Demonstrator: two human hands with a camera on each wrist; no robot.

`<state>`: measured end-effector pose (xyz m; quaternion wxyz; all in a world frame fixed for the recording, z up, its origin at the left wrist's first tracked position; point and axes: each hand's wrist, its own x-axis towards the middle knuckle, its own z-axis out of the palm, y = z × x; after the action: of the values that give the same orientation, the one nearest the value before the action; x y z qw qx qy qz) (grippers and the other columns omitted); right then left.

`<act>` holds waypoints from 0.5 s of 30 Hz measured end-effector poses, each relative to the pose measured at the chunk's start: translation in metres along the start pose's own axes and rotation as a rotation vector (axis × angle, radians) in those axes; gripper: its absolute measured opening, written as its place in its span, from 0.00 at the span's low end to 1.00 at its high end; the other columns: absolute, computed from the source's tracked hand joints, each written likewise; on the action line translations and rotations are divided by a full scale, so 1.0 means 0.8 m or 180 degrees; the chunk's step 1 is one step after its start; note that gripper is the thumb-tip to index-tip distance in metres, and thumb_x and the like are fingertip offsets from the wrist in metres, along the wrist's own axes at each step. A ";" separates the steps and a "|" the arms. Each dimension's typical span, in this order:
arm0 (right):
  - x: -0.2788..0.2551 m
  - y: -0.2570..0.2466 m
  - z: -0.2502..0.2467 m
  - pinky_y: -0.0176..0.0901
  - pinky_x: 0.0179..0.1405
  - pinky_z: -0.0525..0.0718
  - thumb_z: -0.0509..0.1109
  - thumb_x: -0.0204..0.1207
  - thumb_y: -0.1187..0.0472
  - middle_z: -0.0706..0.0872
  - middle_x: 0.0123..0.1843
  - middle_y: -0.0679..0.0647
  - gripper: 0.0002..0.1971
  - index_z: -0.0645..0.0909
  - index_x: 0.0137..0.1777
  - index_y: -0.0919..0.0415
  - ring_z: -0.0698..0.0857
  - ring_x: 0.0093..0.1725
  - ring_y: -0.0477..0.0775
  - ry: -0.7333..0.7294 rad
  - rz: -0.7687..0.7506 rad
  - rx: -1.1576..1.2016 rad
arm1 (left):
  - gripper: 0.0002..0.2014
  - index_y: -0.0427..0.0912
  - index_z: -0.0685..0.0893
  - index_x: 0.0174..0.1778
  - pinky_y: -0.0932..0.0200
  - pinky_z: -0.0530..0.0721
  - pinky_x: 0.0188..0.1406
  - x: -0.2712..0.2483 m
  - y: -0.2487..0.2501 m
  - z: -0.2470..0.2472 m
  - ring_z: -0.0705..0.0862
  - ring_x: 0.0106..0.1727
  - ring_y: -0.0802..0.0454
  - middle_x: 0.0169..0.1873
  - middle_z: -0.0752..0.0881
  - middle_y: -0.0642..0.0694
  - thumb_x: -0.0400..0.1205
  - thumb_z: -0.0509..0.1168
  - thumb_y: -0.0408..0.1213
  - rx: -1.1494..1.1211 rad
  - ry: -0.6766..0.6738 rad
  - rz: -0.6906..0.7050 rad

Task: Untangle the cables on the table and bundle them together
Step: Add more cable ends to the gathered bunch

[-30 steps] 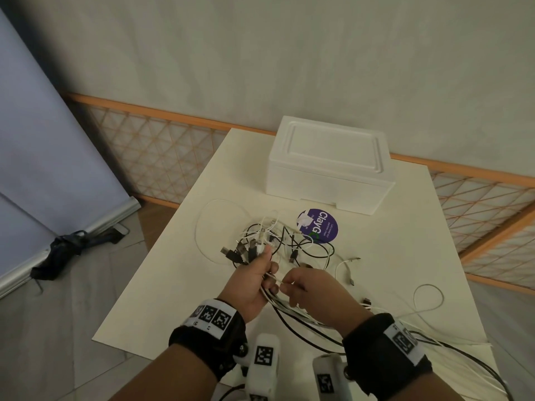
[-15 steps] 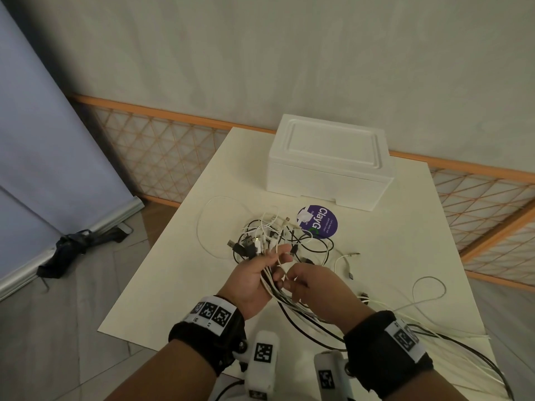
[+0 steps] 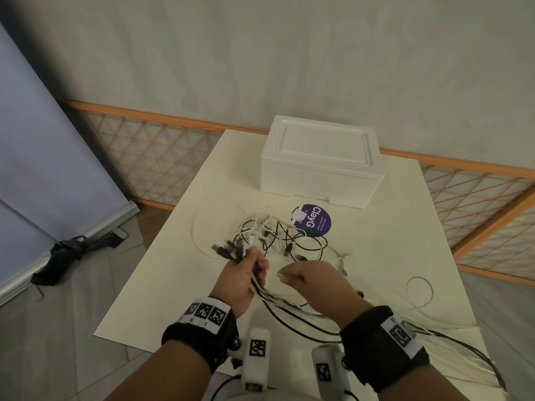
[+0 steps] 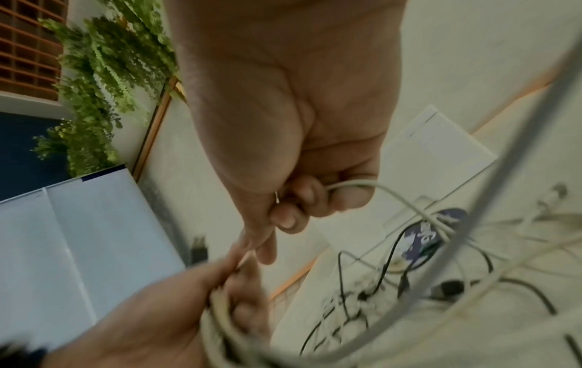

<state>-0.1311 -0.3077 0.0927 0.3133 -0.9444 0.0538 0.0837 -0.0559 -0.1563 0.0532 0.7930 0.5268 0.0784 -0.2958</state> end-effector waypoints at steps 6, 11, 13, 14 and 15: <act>-0.036 0.063 -0.053 0.41 0.52 0.82 0.69 0.76 0.45 0.89 0.46 0.40 0.09 0.88 0.47 0.44 0.85 0.47 0.43 0.0399 0.1074 -0.0203 | 0.18 0.45 0.70 0.33 0.68 0.65 0.16 0.026 0.008 -0.056 0.64 0.15 0.59 0.17 0.70 0.54 0.90 0.51 0.43 -0.0877 0.0763 -0.0048; -0.051 0.083 -0.035 0.41 0.46 0.80 0.66 0.77 0.43 0.89 0.43 0.45 0.12 0.88 0.45 0.47 0.85 0.48 0.49 0.0380 0.1406 -0.0607 | 0.18 0.45 0.71 0.33 0.67 0.67 0.17 0.032 -0.001 -0.061 0.65 0.16 0.60 0.17 0.71 0.55 0.90 0.51 0.43 -0.0904 0.0793 -0.0003; -0.052 0.096 -0.031 0.42 0.50 0.79 0.64 0.79 0.47 0.90 0.47 0.46 0.12 0.88 0.47 0.49 0.85 0.51 0.50 0.0304 0.1399 -0.0562 | 0.18 0.46 0.71 0.33 0.67 0.67 0.17 0.035 0.004 -0.066 0.65 0.17 0.59 0.18 0.71 0.54 0.89 0.52 0.44 -0.1052 0.0825 -0.0008; -0.054 0.104 -0.035 0.42 0.53 0.78 0.64 0.79 0.49 0.90 0.49 0.46 0.12 0.88 0.49 0.49 0.85 0.53 0.50 0.0314 0.1461 -0.0455 | 0.18 0.46 0.71 0.33 0.66 0.66 0.17 0.036 0.007 -0.071 0.65 0.17 0.59 0.18 0.71 0.54 0.89 0.52 0.44 -0.1112 0.0820 -0.0017; -0.056 0.110 -0.041 0.41 0.55 0.77 0.65 0.79 0.50 0.90 0.51 0.45 0.11 0.89 0.50 0.50 0.84 0.55 0.49 0.0351 0.1540 -0.0327 | 0.18 0.46 0.71 0.33 0.66 0.66 0.17 0.036 0.009 -0.074 0.65 0.17 0.59 0.18 0.71 0.54 0.89 0.52 0.44 -0.1129 0.0793 -0.0028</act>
<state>-0.1847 -0.3950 0.0759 0.2324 -0.9219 0.2909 0.1072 -0.0172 -0.1132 0.0202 0.8562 0.4111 0.2289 -0.2134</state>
